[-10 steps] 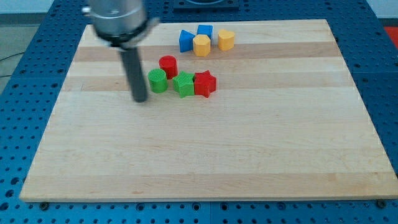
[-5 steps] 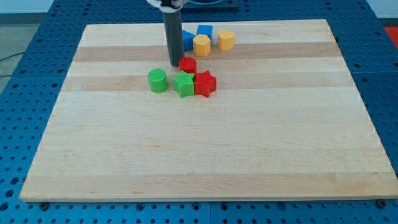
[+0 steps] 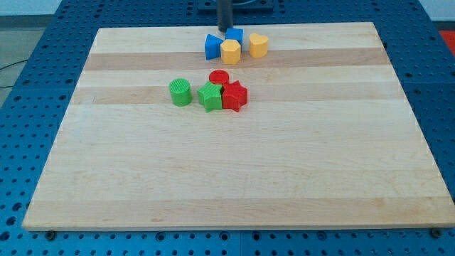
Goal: Push all the blocks to the center of the board
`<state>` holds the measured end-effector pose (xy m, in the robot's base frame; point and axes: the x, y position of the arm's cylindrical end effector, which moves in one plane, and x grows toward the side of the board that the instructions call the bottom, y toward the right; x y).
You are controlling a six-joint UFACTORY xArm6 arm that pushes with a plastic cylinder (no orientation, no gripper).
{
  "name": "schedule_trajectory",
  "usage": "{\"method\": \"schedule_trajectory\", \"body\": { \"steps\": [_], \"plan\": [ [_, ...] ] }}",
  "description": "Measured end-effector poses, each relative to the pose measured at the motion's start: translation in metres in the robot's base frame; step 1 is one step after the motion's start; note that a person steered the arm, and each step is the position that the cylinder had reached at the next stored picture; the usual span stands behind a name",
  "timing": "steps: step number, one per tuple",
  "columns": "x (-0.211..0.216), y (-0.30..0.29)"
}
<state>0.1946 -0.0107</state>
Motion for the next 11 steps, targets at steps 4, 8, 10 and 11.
{"method": "schedule_trajectory", "body": {
  "steps": [4, 8, 10, 11],
  "plan": [
    [0.090, -0.037],
    [0.029, 0.004],
    [0.067, 0.093],
    [0.055, 0.031]
  ]
}}
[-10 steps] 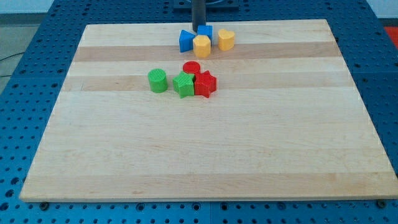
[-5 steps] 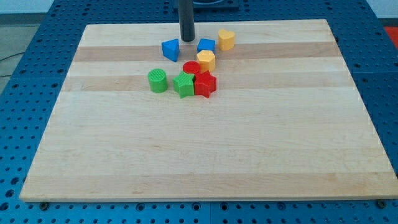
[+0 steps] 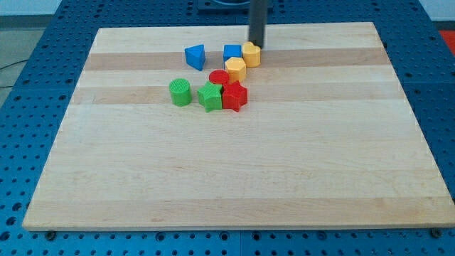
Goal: Push all the blocks to the center of the board
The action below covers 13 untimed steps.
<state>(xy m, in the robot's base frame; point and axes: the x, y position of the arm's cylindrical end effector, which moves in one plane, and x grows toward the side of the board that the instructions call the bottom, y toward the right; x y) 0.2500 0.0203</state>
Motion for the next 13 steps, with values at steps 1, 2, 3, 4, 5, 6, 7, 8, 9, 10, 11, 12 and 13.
{"method": "schedule_trajectory", "body": {
  "steps": [1, 2, 3, 4, 5, 6, 7, 8, 9, 10, 11, 12, 13],
  "plan": [
    [0.028, -0.017],
    [0.029, -0.011],
    [0.063, -0.011],
    [0.055, -0.010],
    [0.010, 0.043],
    [0.054, 0.135],
    [0.055, 0.062],
    [0.041, 0.019],
    [0.062, -0.083],
    [0.026, -0.075],
    [0.005, -0.060],
    [-0.003, -0.116],
    [0.034, -0.139]
  ]
}}
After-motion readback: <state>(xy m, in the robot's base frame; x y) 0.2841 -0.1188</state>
